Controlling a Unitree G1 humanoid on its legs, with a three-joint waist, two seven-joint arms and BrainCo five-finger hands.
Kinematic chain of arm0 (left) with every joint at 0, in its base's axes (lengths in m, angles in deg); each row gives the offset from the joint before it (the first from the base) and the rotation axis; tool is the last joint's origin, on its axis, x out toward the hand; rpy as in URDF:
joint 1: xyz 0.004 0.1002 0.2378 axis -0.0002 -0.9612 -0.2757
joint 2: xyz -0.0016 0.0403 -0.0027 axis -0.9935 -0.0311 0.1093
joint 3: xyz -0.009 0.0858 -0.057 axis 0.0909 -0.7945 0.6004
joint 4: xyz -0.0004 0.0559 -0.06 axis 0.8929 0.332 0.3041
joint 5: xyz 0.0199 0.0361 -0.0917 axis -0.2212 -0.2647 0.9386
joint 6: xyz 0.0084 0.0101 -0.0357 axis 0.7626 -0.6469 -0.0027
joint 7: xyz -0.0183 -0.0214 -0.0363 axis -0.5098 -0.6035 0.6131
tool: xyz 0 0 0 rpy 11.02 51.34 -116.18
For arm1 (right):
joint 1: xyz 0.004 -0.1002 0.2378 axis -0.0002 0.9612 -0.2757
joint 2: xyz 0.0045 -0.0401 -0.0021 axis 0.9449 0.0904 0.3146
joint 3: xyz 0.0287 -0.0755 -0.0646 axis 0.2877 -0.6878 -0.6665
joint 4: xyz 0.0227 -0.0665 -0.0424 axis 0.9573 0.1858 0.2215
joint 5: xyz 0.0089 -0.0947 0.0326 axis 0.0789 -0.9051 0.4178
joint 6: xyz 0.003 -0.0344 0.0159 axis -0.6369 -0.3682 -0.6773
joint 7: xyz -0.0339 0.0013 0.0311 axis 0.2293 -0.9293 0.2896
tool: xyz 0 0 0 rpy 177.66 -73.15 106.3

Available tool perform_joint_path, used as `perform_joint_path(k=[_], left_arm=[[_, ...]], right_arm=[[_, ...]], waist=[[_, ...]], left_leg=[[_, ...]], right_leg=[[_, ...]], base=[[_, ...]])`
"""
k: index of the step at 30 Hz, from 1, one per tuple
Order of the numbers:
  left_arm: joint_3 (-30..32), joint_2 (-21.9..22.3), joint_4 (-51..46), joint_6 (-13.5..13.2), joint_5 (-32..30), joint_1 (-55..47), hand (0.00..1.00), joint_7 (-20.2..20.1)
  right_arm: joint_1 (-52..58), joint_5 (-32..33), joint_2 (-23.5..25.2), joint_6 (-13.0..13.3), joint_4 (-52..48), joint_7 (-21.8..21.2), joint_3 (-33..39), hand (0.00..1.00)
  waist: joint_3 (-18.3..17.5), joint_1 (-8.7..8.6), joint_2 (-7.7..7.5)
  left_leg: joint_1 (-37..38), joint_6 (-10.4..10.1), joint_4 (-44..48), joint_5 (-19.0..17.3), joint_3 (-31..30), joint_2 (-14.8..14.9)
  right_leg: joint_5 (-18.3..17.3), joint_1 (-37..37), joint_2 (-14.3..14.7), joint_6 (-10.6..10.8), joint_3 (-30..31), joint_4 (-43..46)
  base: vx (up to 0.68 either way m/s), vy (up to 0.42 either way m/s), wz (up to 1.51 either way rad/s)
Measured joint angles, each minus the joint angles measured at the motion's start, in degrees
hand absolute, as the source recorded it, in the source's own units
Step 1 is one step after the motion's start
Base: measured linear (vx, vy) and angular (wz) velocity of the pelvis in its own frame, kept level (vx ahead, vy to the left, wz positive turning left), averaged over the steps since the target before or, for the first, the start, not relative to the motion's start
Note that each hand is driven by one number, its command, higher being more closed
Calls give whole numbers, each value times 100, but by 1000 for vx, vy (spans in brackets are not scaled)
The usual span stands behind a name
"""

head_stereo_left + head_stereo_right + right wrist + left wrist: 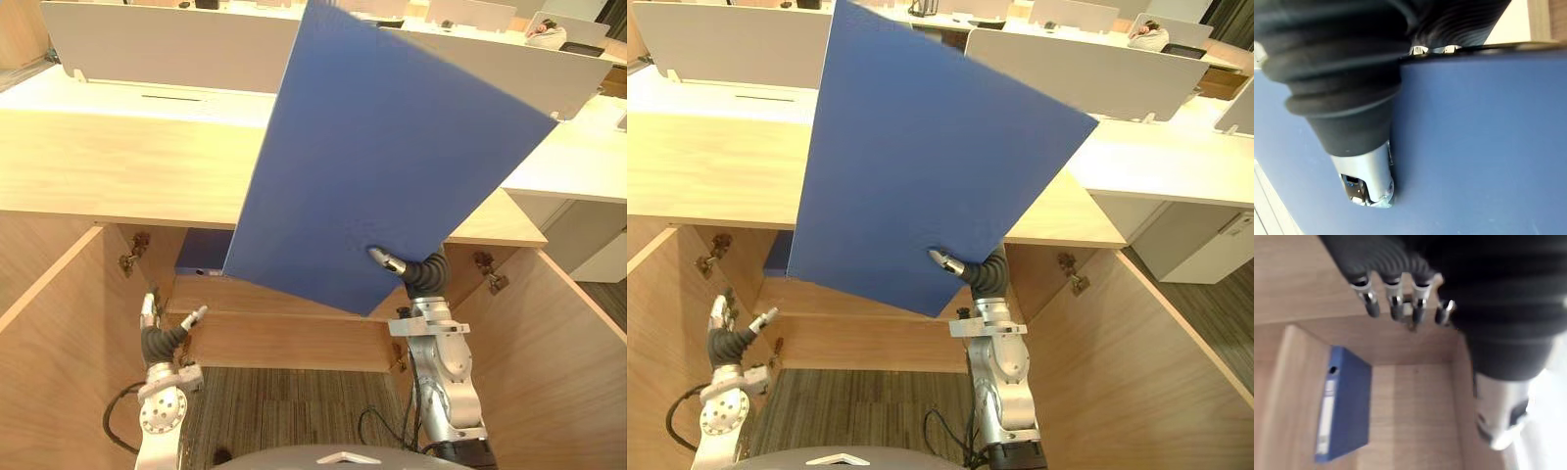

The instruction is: Walk over to the cabinet, pick up the folder, carry it to the office cabinet, place the folder inside the office cabinet, then close the office cabinet door

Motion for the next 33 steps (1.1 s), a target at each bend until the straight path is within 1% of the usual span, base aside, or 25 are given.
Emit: perform_joint_path(k=[2,4,5,8,9,12,13,14,18,19,21,22,23,24,25,26,27,28,29,31,32,33], left_arm=[[2,1,293,79,-67,1,0,-18],[2,0,680,119,-119,29,0,12],[3,1,877,145,-119,35,0,39],[-8,0,1274,208,-122,48,0,65],[-28,-9,1362,218,-132,54,0,90],[-140,-136,1721,260,-234,70,0,204],[-217,-201,1878,262,-310,94,0,242],[-269,-241,2022,264,-353,133,0,261],[-444,-366,2380,264,-566,295,0,276],[-512,-430,2518,263,-632,415,0,280],[-665,-534,2697,260,-681,715,0,281],[-686,-575,2734,259,-682,957,0,292],[-686,-595,2738,258,-683,1094,0,306],[-684,-624,2740,249,-683,1376,0,334],[-684,-630,2749,247,-682,1583,0,377],[-682,-626,2754,246,-682,1662,0,391],[-664,-642,2753,243,-679,1777,0,420],[-651,-677,2743,243,-676,1835,0,434],[-645,-678,2711,243,-675,1847,0,438],[-600,-657,2555,235,-674,1931,0,444],[-590,-621,2369,232,-674,1960,0,443],[-564,-591,2282,232,-674,1974,0,443]], right_arm=[[0,-236,-2,0,142,24,-79,100],[14,-658,-9,0,276,196,-247,100],[13,-824,-6,0,364,262,-341,100],[66,-1212,-13,0,433,455,-576,100],[79,-1253,-18,0,443,472,-625,100],[116,-1537,-21,5,665,617,-848,100],[115,-1722,-26,6,769,694,-928,100],[114,-1912,-41,5,837,776,-1005,100],[-79,-2495,-266,6,861,1036,-1376,100],[-324,-2706,-362,11,928,1124,-1549,100],[-755,-2953,-397,29,1153,1164,-1731,100],[-1099,-3074,-399,22,1317,1233,-1830,100],[-1261,-3143,-400,19,1359,1276,-1893,100],[-1597,-3240,-410,20,1437,1306,-1983,100],[-1884,-3273,-466,8,1489,1332,-2124,100],[-1985,-3302,-505,8,1486,1341,-2182,100],[-2168,-3338,-564,8,1476,1359,-2261,100],[-2309,-3382,-576,6,1464,1386,-2296,100],[-2331,-3416,-575,5,1448,1397,-2297,100],[-2329,-3473,-579,-58,1256,1528,-2281,100],[-2322,-3484,-578,-128,1009,1596,-2285,100],[-2329,-3485,-576,-128,913,1610,-2283,100]], waist=[[22,-6,16],[36,0,14],[67,-1,42],[147,17,18],[168,16,15],[193,14,-3],[215,15,15],[225,17,-2],[510,44,52],[627,33,66],[918,36,78],[1205,39,80],[1361,43,73],[1632,76,65],[1851,90,225],[1935,92,321],[2126,112,478],[2266,126,552],[2295,125,574],[2412,168,576],[2458,183,589],[2493,191,603]], left_leg=[[-2,13,0,9,3,1],[-4,13,0,9,4,4],[-4,13,0,8,10,4],[-18,12,1,8,23,11],[-20,9,1,6,22,13],[-42,-2,1,-2,26,29],[-66,-3,1,0,31,37],[-102,-4,2,6,40,44],[-136,-12,3,12,145,60],[-238,-35,6,27,195,63],[-430,-14,45,107,229,62],[-616,-10,161,132,278,70],[-829,3,414,60,292,81],[-1305,25,1057,-180,307,132],[-1867,75,1767,-444,299,255],[-2122,111,2072,-546,288,322],[-2504,134,2570,-737,288,433],[-2831,158,2928,-878,308,521],[-3006,154,3082,-937,309,557],[-3565,149,3623,-1163,294,688],[-3936,201,3978,-1296,289,760],[-4056,202,4112,-1342,293,801]], right_leg=[[-7,-7,1,-2,2,2],[-17,-16,2,-2,3,14],[-20,-23,3,0,6,20],[-25,-59,-1,-3,18,45],[-21,-58,-1,-8,28,42],[11,-81,2,-56,32,34],[16,-111,-1,-62,37,34],[24,-150,1,-72,46,42],[40,-282,4,-91,154,158],[37,-455,-3,-94,190,285],[38,-767,-20,-95,218,531],[24,-1021,-44,-103,253,787],[3,-1183,-56,-110,292,929],[-15,-1512,-60,-121,324,1178],[-29,-1860,-33,-133,336,1389],[-42,-2035,-5,-135,354,1514],[-82,-2351,42,-128,427,1780],[-136,-2679,71,-118,495,2061],[-174,-2859,84,-117,514,2203],[-410,-3447,57,-166,553,2751],[-568,-3833,34,-153,558,3141],[-627,-3949,32,-139,557,3276]], base=[[0,0,0],[0,0,0],[0,0,0],[0,0,0],[0,0,0],[0,0,0],[1,2,-3],[2,1,-4],[-22,5,-13],[-59,15,-20],[-84,19,-9],[-159,17,1],[-208,-8,-4],[-227,-11,-12],[-193,-6,-18],[-187,32,-25],[-245,80,-31],[-225,79,-31],[-196,77,-26],[-137,35,-9],[-122,11,0],[-132,0,3]])
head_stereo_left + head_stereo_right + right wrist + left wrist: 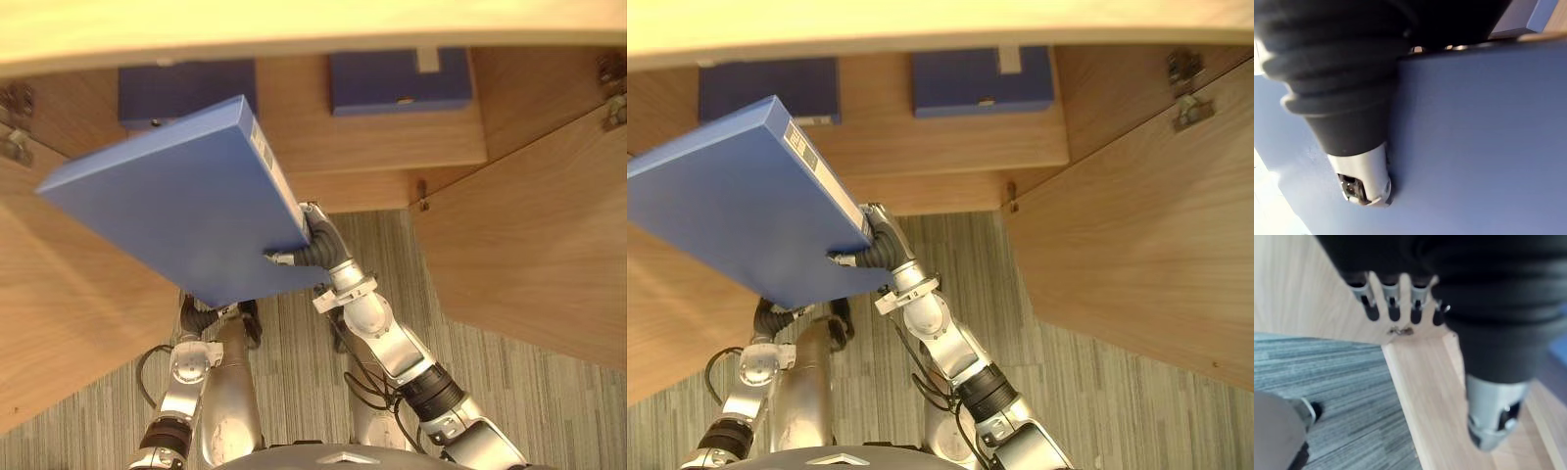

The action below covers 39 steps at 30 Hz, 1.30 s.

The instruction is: Walk over to the cabinet, pick up the folder, carry it to the office cabinet, place the folder inside the office cabinet, then close the office cabinet door

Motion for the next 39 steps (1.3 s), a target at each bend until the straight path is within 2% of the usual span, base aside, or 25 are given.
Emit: perform_joint_path(k=[5,9,12,14,16,18,24,27,29,34,39], left_arm=[[45,104,-768,-53,4,95,0,-2],[72,144,-1102,-89,26,281,0,-4],[27,146,-2558,15,131,86,0,-51],[25,140,-4225,-27,129,-452,0,-312],[198,135,-4978,-114,131,-869,0,-480],[378,138,-5264,-197,133,-1087,0,-551],[453,154,-5474,-279,532,-1121,0,-793],[463,155,-5476,-307,583,-1108,0,-796],[470,154,-5476,-315,596,-1104,0,-792],[468,157,-5464,-319,795,-1036,0,-757],[427,201,-5133,-278,793,-652,0,-623]], right_arm=[[-125,13,28,4,-845,163,149,100],[-401,158,72,3,-840,182,563,100],[-488,577,135,4,-866,169,976,100],[-371,942,258,-20,-890,171,1489,100],[-301,1153,251,-82,-894,159,1890,100],[-319,1385,182,-122,-894,156,2263,100],[-483,2624,126,-123,-889,101,2987,100],[-617,3003,44,-121,-876,126,3386,100],[-905,3515,-75,-108,-740,162,3713,100],[-1716,4441,-284,-94,-202,251,4016,100],[-2519,5358,-358,-93,278,412,3980,100]], waist=[[219,56,55],[381,163,60],[618,232,69],[739,314,119],[756,369,133],[824,419,209],[825,472,209],[825,464,209],[824,470,208],[823,452,210],[804,410,211]], left_leg=[[-939,72,848,-231,14,228],[-1559,87,1389,-355,-35,281],[-2104,90,1854,-486,-198,299],[-2479,63,2163,-569,-295,277],[-2657,55,2333,-634,-316,258],[-2769,64,2488,-672,-401,250],[-3087,6,2672,-712,-501,222],[-3140,-32,2734,-737,-578,222],[-3220,-42,2793,-743,-610,220],[-3414,-51,2903,-736,-635,235],[-3490,-60,2967,-722,-675,273]], right_leg=[[-345,-923,-105,-7,-50,951],[-587,-1561,-207,4,-31,1630],[-795,-2056,-274,22,-41,2180],[-970,-2401,-353,-19,-52,2586],[-1092,-2609,-409,-30,-34,2839],[-1212,-2684,-433,-33,-55,3034],[-1447,-3023,-499,-101,-91,3405],[-1523,-3035,-498,-119,-134,3499],[-1566,-3112,-505,-133,-146,3589],[-1587,-3335,-498,-154,-127,3749],[-1578,-3395,-468,-168,-145,3794]], base=[[-80,-9,9],[-39,-15,13],[-8,-35,16],[7,-50,20],[34,-65,13],[39,-81,15],[11,-77,11],[-11,-59,5],[-33,-65,7],[-36,-40,0],[-25,-25,-2]])
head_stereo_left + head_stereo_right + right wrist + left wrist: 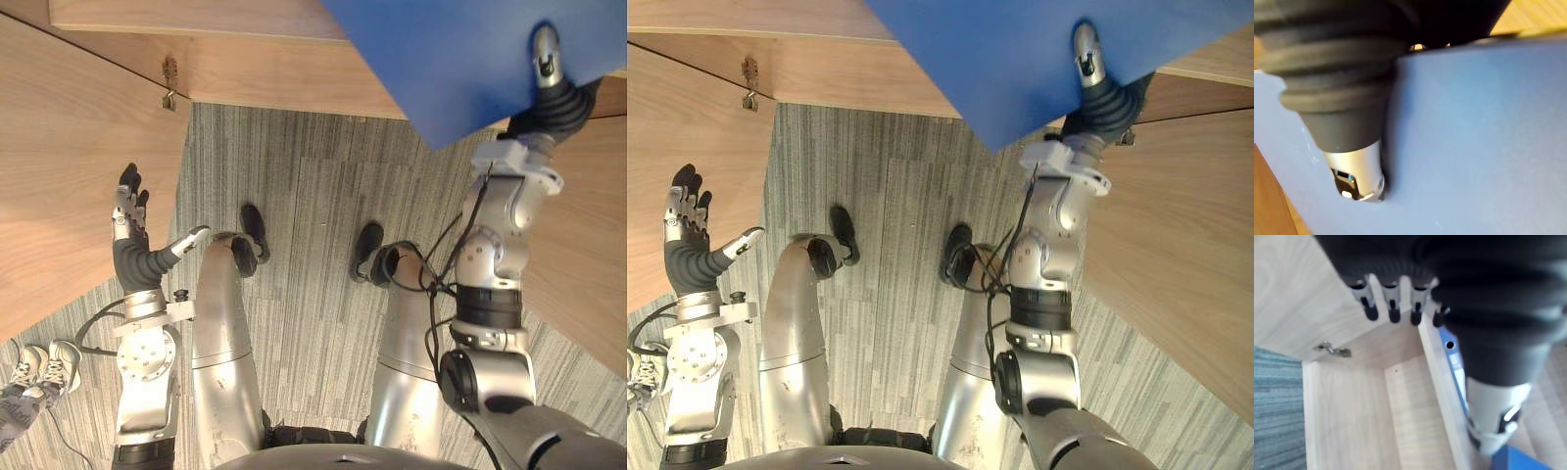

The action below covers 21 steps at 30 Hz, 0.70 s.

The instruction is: Walk over to the cabinet, pick up the folder, carry it to the office cabinet, place the folder inside the office cabinet, then close the office cabinet door

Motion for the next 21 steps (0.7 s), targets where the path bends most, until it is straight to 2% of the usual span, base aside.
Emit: perform_joint_path(k=[2,10,15,21], left_arm=[[100,-22,177,209,-6,283,0,91],[355,-23,205,219,462,240,0,132],[240,-21,534,260,466,236,0,121],[13,-5,796,296,484,274,0,122]], right_arm=[[-389,385,-52,-3,199,-5,20,100],[-1106,1603,-434,120,715,256,547,100],[-1381,1917,-587,119,1128,443,463,100],[-2069,2239,-884,111,1695,568,390,100]], waist=[[-2,-40,1],[-41,-48,5],[-371,-33,2],[-396,-22,0]], left_leg=[[0,5,3,11,-6,-2],[123,5,-134,49,-66,-6],[115,-21,-347,113,-21,-16],[118,-62,-586,282,-19,-22]], right_leg=[[13,5,-8,-18,-11,2],[30,200,-22,-47,-137,-151],[49,172,-28,-77,-187,-308],[63,185,-40,-102,-290,-423]], base=[[0,0,0],[-2,-6,1],[6,-17,2],[13,-33,8]])
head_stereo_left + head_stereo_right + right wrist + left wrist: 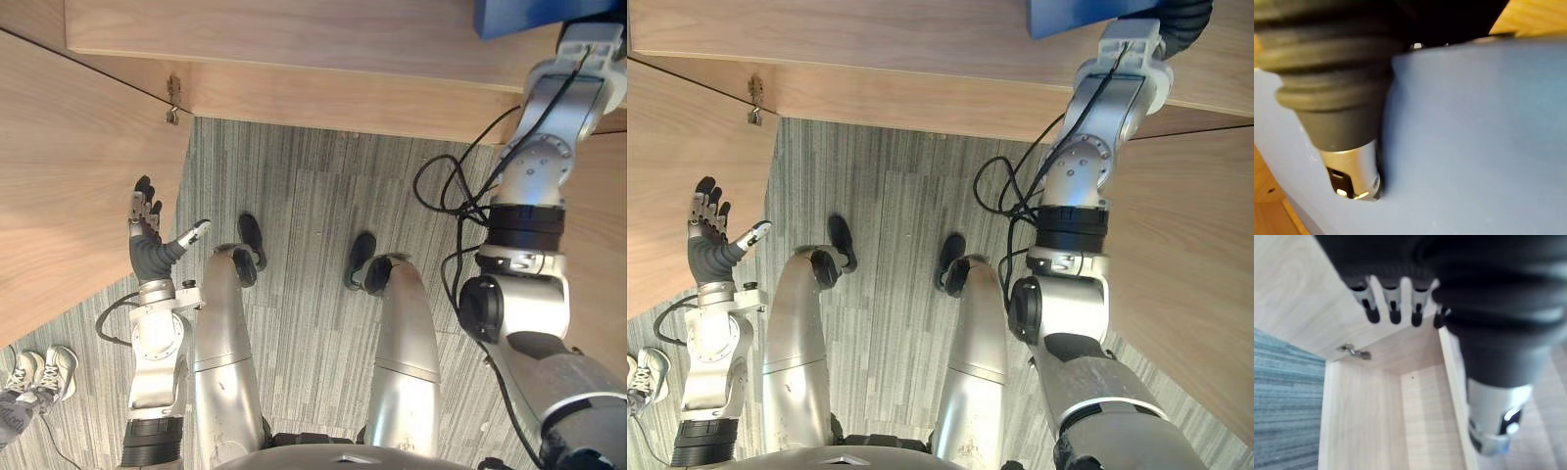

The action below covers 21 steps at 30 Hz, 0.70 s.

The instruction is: Walk over to the cabinet, pick up the folder, carry it to the office cabinet, place the folder inside the office cabinet, then close the office cabinet door

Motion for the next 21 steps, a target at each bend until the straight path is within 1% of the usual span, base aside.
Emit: perform_joint_path(k=[7,8,11,13,15,16,19,21], left_arm=[[-89,-4,244,11,154,12,0,92],[-160,-3,252,17,197,13,0,96],[-217,-2,253,17,199,20,0,96],[-215,-3,253,20,202,20,0,105],[-216,-2,254,25,203,22,0,114],[-216,-2,255,53,203,24,0,131],[-221,1,259,125,204,50,0,211],[-221,1,261,126,206,86,0,219]], right_arm=[[-344,362,-239,-2,612,140,-70,100],[-351,415,-334,-28,674,168,-151,100],[-363,465,-350,-29,770,175,-170,100],[-431,605,-350,-74,912,306,-179,100],[-436,648,-350,-97,938,322,-181,100],[-500,649,-361,-124,976,332,-206,0],[-595,649,-382,-123,1067,426,-265,0],[-597,654,-411,-127,1071,434,-267,0]], waist=[[0,-8,0],[0,-8,0],[0,-8,0],[0,-4,0],[0,-4,0],[0,-15,0],[0,-27,0],[0,-26,0]], left_leg=[[4,-40,-317,230,-15,-50],[4,-50,-387,277,-14,-64],[4,-59,-487,352,-23,-79],[4,-69,-573,410,-24,-84],[4,-73,-641,453,-24,-86],[5,-73,-697,490,-22,-88],[18,-84,-781,551,-20,-90],[23,-86,-844,602,-18,-93]], right_leg=[[68,2,-45,-109,-147,-149],[74,-3,-63,-120,-172,-166],[84,0,-83,-137,-225,-203],[100,-1,-85,-165,-258,-247],[115,0,-87,-185,-289,-293],[132,0,-87,-195,-306,-328],[155,5,-86,-213,-334,-369],[180,3,-86,-229,-355,-401]], base=[[-17,-31,9],[-11,-27,12],[-2,-24,10],[2,-16,6],[1,-11,5],[0,-9,4],[-2,-3,2],[-7,-1,2]])
